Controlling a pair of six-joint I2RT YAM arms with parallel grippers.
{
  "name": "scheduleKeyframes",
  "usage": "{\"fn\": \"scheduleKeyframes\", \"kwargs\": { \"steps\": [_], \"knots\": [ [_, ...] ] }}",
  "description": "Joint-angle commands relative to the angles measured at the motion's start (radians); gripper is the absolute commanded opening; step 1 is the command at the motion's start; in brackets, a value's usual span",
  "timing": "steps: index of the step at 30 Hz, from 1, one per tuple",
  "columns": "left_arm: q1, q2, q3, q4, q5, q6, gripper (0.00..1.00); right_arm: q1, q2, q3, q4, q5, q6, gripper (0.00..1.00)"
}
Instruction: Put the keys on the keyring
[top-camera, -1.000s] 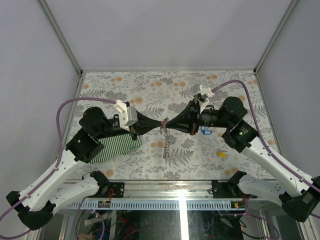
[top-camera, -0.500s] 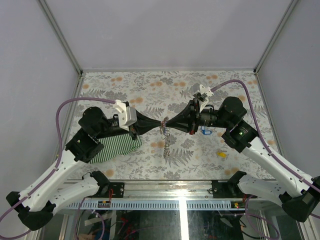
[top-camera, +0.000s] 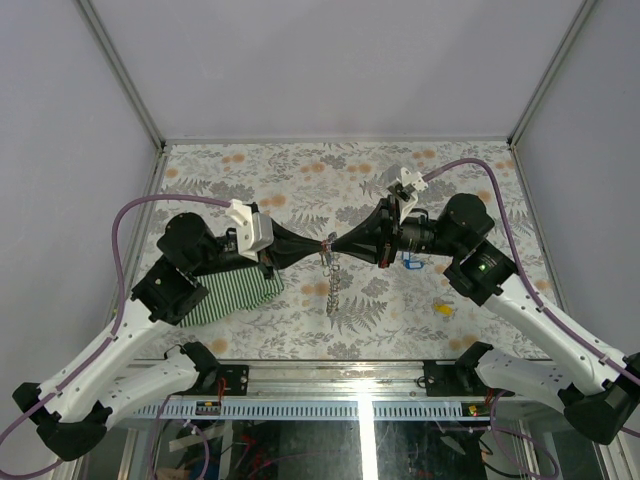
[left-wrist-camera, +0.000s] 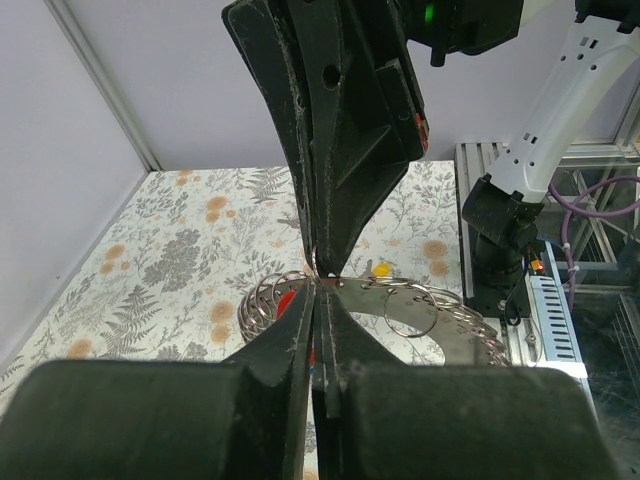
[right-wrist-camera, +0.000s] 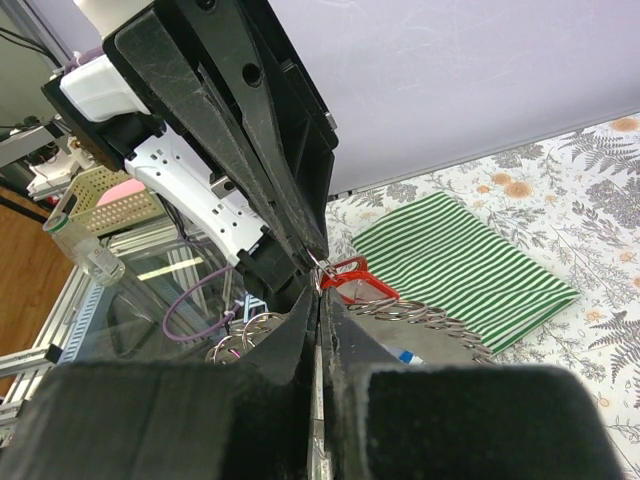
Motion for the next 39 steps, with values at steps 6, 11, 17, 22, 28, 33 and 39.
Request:
{"fn": "scheduleKeyframes", "kwargs": {
  "steps": [6,11,17,22,28,33,39],
  "knots": [
    [0.001,0.0,0.03,0.051,0.048,-0.007,0.0,-0.005,-0.048,0.019,0.129,0.093,0.046,0.0],
    [0.0,-0.003,0.029,0.046,0.048,-0.006,0.0,-0.005,-0.054,0.011,0.15,0.121,0.064,0.0],
    [0.001,-0.002,0.029,0.046,0.05,-0.011,0.0,-0.005,-0.057,-0.015,0.204,0.133,0.096,0.0],
    [0.001,-0.014,0.021,0.046,0.001,-0.014,0.0,-0.006,-0.071,-0.035,0.239,0.096,0.091,0.0],
    [0.0,-0.048,0.0,0.086,-0.088,-0.032,0.0,-0.005,-0.072,-0.024,0.203,0.038,0.068,0.0],
    [0.0,-0.046,0.001,0.097,-0.102,-0.034,0.0,-0.005,-0.057,-0.018,0.174,0.025,0.066,0.0],
    [0.0,-0.026,0.01,0.102,-0.082,-0.037,0.0,-0.005,-0.037,-0.001,0.165,0.005,0.07,0.0]
  ]
}}
